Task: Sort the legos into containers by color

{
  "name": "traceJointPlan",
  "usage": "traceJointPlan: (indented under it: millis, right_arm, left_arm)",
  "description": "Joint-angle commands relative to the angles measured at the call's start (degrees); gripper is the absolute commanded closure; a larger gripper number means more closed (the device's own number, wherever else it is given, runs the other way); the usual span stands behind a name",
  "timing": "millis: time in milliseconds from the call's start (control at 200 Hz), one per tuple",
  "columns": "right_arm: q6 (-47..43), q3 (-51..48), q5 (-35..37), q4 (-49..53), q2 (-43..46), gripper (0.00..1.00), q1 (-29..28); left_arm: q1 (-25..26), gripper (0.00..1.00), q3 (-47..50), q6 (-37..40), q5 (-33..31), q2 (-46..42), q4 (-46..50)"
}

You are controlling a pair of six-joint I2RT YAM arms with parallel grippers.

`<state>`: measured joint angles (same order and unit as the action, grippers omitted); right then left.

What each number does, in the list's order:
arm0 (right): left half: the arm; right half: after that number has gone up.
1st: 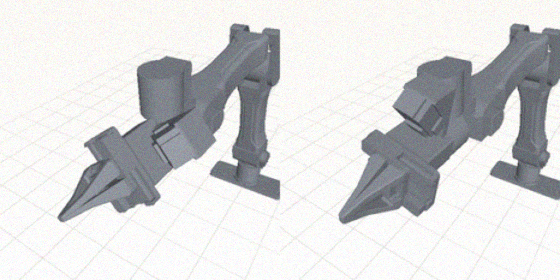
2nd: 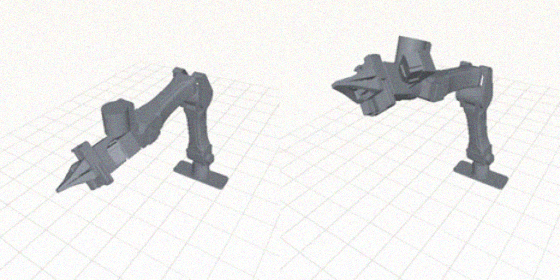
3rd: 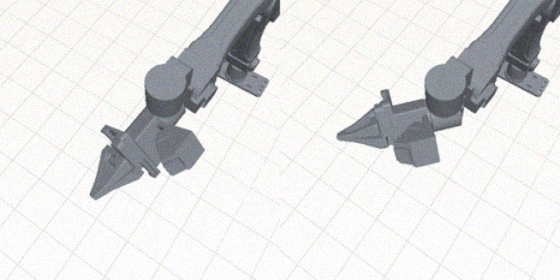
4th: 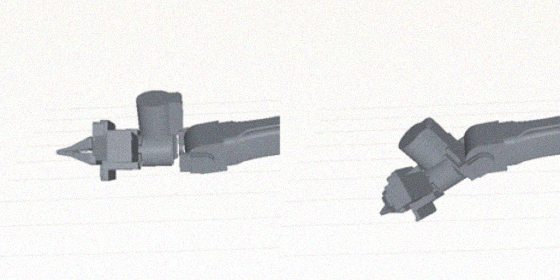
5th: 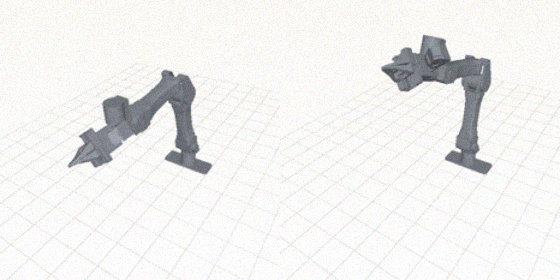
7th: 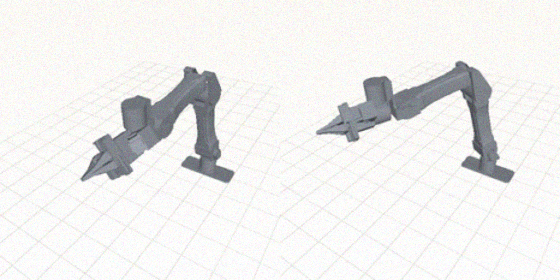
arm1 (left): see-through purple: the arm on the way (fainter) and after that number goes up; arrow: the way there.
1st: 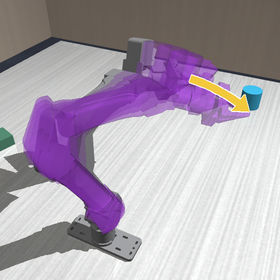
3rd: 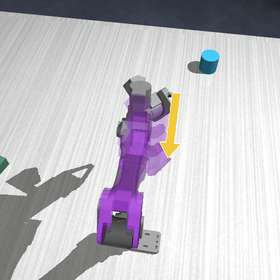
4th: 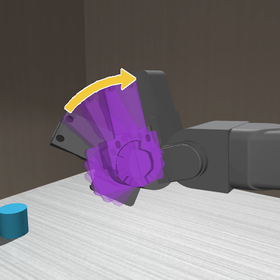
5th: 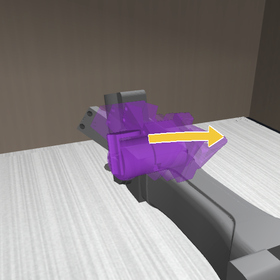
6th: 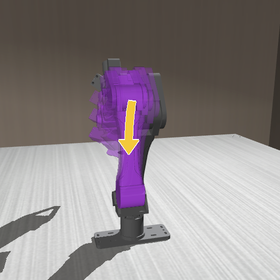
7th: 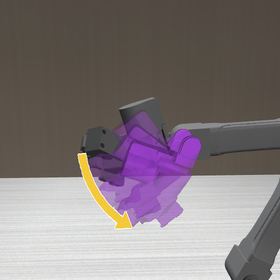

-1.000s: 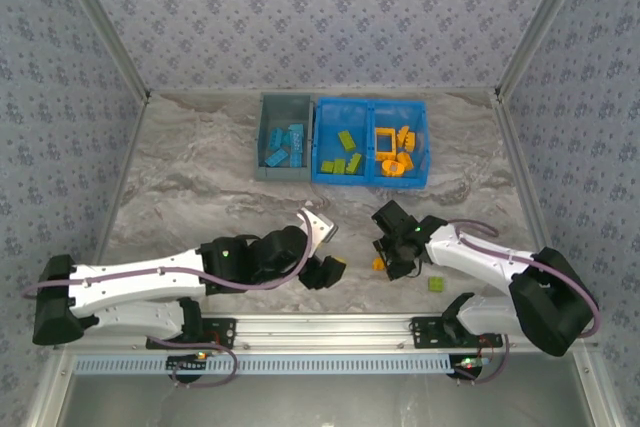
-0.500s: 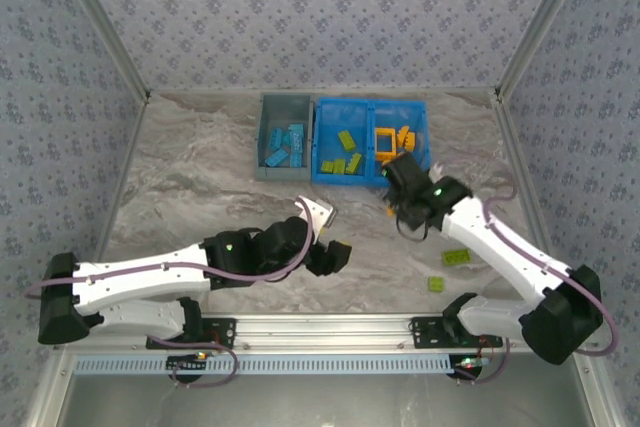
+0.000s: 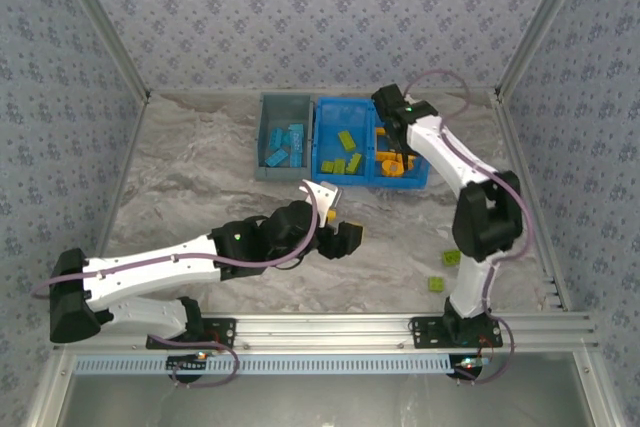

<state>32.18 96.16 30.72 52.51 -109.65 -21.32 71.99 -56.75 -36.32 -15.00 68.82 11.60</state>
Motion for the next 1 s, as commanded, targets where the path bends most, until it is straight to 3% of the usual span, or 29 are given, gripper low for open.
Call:
traceJointPlan:
  millis: [0,385,640,994]
  right_arm:
    - [-3.7,5.7,3.3,6.0,-5.2,0.89,0.5]
    - [-2.1,8.6,3.6,8.7,-13.6,0.84,1.8]
    - [-1.1,9.8,4.5,9.4,-12.2,0.47,0.4]
    - [-0.4,14.3,2.5,11.6,1.6,0.5,-2.9]
  left_arm:
    - [-0.4,0.27,-2.5,-0.8,-0.2,0.3,-2.3]
    - [-0.4,0.27,-2.3,-0.9,-0.2,0.3,-1.4]
    - [-0.4,0.27,-2.6,-0.8,0.0,0.6,-1.0]
    - [-1.1,0.27,-3.5,-0.7,2.9,4.2,-1.2]
